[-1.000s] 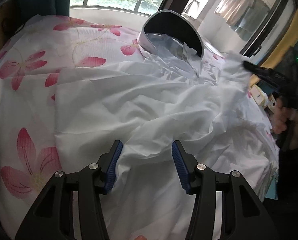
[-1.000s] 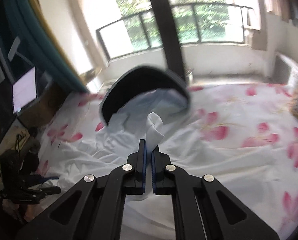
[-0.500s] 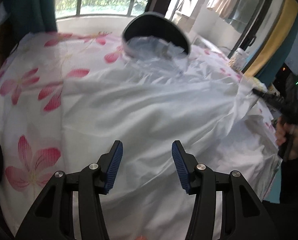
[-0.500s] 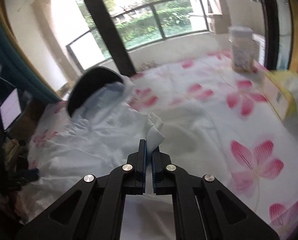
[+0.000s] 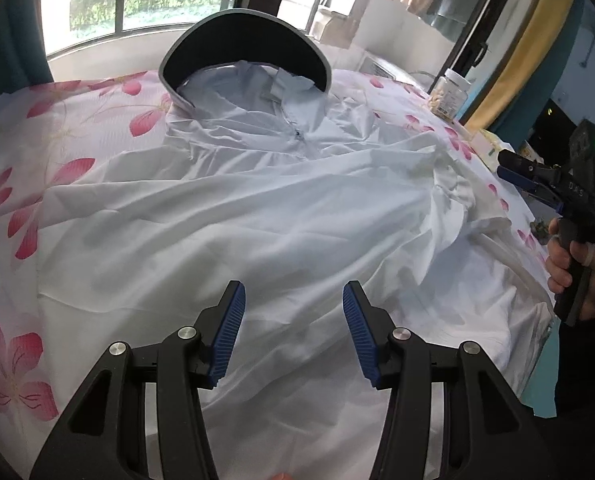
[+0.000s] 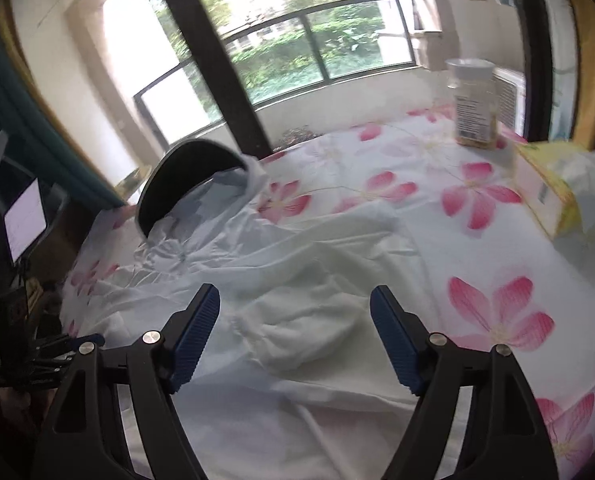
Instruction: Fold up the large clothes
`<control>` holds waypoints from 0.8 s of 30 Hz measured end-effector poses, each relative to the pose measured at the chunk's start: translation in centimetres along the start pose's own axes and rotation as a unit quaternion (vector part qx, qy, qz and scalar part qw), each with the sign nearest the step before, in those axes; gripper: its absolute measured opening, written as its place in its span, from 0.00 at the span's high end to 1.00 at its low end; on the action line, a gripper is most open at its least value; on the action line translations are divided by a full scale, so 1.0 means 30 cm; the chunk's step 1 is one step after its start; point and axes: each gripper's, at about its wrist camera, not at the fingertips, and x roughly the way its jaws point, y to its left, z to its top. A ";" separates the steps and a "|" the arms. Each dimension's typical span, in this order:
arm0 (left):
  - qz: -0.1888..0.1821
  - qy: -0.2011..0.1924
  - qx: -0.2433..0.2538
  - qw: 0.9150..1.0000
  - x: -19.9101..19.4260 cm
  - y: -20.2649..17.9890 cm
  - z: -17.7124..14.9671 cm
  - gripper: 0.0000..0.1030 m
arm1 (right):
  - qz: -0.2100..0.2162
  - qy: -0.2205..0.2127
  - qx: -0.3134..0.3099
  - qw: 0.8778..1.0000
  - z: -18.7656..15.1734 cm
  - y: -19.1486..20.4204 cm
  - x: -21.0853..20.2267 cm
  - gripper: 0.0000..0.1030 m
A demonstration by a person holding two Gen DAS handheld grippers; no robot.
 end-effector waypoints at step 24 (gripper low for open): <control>0.051 -0.020 -0.044 0.998 0.011 0.186 0.028 0.48 | -0.136 0.116 -0.073 0.981 0.005 0.113 0.309 0.98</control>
